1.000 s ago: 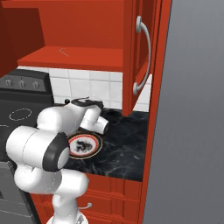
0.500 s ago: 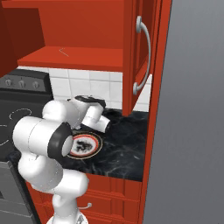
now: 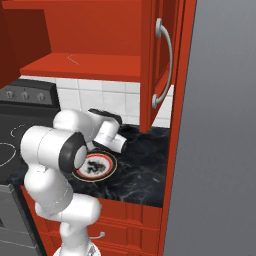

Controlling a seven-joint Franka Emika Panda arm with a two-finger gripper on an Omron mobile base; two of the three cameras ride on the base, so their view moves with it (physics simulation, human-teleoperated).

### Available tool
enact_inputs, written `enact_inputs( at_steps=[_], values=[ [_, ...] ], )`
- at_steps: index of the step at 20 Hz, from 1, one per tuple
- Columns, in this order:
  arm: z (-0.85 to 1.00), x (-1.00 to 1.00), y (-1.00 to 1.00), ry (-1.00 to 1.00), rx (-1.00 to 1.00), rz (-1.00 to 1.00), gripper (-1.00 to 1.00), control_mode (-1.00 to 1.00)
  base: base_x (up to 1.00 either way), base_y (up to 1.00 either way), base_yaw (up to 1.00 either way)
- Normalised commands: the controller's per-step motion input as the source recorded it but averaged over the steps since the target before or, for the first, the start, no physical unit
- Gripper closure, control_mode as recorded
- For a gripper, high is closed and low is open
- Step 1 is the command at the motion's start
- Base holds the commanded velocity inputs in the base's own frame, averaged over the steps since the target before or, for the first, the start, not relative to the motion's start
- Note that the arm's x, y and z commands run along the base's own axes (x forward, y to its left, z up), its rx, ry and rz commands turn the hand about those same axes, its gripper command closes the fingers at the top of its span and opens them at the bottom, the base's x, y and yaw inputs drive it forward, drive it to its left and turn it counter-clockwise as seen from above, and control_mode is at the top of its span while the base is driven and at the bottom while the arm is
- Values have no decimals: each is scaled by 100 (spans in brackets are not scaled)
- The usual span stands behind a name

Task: Pick the chicken drumstick from the plate and place it on the cutting board. Then pick the condiment bottle from the cabinet and place it next to the cutting board.

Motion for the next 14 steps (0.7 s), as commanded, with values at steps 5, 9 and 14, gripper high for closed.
enact_inputs(
  at_steps=[5,9,14],
  values=[
    [-23,17,0,-4,-1,0,100,-100,0,0,0],
    [-26,22,0,-6,0,0,100,-100,0,0,0],
    [-19,25,0,-4,0,0,100,-100,0,0,0]
  ],
)
